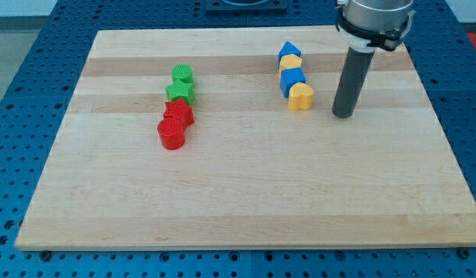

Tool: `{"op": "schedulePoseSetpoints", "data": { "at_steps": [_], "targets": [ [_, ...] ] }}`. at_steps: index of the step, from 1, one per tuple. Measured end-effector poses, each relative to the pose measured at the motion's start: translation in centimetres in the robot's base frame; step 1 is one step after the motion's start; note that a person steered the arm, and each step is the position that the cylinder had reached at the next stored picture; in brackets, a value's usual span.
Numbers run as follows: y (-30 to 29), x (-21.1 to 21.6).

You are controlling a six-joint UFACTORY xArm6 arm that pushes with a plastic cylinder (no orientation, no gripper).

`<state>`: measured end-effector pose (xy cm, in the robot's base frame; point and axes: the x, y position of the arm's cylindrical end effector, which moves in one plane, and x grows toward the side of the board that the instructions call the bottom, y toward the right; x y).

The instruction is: Separate the triangle from the hexagon

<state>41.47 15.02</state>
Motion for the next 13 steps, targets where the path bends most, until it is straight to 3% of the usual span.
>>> {"op": "schedulePoseSetpoints", "data": {
  "at_steps": [2, 7, 9, 13],
  "targets": [
    [0.8, -1.6],
    [-0.6, -16.6],
    [-5.6, -17.0],
    [-11.3, -13.5]
  ]
}}
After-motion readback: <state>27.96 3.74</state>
